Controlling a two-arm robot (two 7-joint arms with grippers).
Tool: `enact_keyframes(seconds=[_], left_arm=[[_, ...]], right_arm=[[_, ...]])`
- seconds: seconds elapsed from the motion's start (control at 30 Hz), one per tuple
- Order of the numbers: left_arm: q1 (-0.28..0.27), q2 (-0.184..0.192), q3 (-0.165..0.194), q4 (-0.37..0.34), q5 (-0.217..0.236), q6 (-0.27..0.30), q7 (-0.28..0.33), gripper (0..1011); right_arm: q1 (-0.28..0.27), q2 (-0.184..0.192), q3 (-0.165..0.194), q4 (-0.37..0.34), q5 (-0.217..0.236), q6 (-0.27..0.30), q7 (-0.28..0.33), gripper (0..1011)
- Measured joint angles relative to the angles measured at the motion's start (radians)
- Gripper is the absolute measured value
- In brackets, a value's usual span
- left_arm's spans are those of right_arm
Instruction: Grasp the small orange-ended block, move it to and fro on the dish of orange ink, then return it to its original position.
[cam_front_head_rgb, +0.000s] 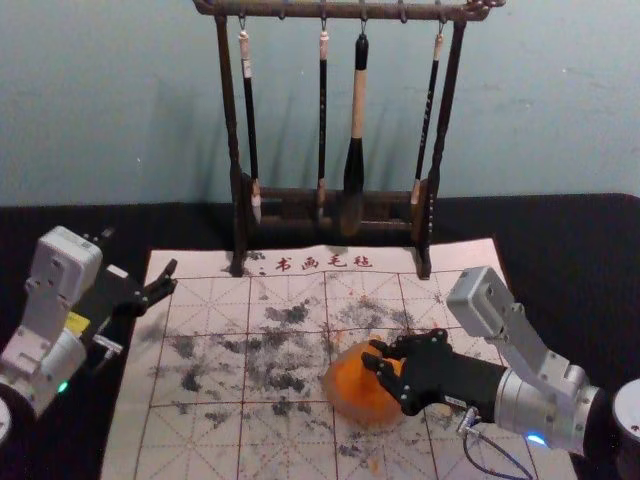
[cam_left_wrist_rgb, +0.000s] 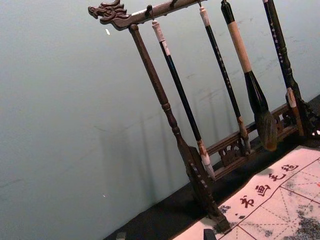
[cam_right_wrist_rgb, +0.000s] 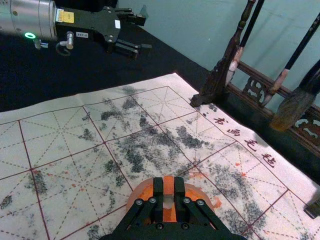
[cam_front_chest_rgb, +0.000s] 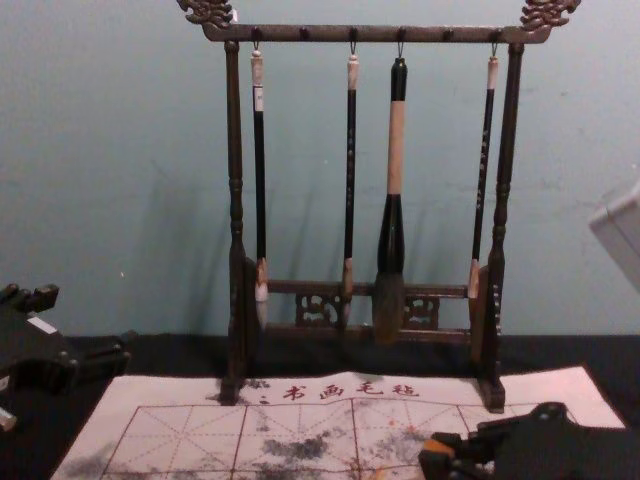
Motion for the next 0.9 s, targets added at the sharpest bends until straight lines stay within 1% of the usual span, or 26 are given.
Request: enact_keyframes(seconds=[0.4,0.9], left_arm=[[0.0,0.0,0.0,0.0,0.0,0.0,0.0,1001],[0.0,0.0,0.0,0.0,0.0,0.0,0.0,1001]], right_arm=[[-0.013,0.013,0.012,-0.015,0.005,0.004,-0.004,86],[-0.048,0.042,0.021,-0.056,0.016,0.013,0.003,86]])
